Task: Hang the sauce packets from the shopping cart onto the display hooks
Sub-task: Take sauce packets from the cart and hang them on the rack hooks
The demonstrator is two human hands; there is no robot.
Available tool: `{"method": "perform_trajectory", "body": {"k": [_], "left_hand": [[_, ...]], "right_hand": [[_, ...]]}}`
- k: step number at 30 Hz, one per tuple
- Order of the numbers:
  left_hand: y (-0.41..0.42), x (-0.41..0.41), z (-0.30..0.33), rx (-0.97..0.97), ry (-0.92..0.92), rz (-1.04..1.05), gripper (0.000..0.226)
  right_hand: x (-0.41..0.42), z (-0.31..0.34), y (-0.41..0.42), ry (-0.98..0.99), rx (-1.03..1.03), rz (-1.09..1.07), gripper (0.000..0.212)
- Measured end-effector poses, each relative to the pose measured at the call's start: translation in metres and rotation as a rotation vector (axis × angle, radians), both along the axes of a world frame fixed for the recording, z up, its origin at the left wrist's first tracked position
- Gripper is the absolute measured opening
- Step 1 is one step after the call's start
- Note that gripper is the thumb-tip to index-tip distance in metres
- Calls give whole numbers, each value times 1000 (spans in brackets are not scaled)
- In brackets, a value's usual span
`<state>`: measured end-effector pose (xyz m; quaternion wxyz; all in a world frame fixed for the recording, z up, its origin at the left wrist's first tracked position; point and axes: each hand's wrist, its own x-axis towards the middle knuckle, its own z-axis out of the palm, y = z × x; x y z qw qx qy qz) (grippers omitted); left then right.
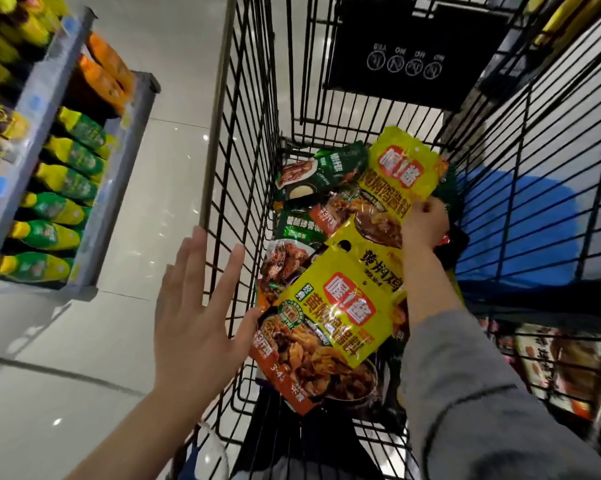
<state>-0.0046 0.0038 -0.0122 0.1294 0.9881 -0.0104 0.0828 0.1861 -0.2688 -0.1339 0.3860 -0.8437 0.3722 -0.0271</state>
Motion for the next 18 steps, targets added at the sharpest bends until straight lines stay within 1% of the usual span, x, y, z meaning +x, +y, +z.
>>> {"method": "perform_trajectory", "body": {"k": [2, 5, 8, 10, 12, 14, 15, 16, 18], "left_hand": [[0, 0, 1, 3, 14, 0, 66], [0, 1, 2, 16, 42, -7, 68], [0, 1, 3, 15, 67, -10, 69], [0, 1, 5, 8, 74, -11, 69], [0, 0, 5, 6, 75, -12, 70], [0, 0, 5, -1, 65, -8, 70], [0, 0, 4, -9, 57, -6, 70], [0, 0, 4, -17, 47, -6, 70], [-1, 1, 3, -26, 22, -9, 69]], "right_hand": [[-11, 28, -8, -104, -63, 23, 17], [-35, 80, -12, -235, -98, 181, 18], [-64, 126, -7, -306, -148, 293, 20], [-86, 149, -1, -350, -93, 302, 20], [-107, 164, 2, -391, 22, 260, 22], [-129, 165, 4, -368, 209, 185, 22], [-141, 158, 6, -310, 311, 142, 20], [-153, 146, 8, -224, 393, 116, 19], [-177, 109, 11, -3, 488, 93, 21]]}}
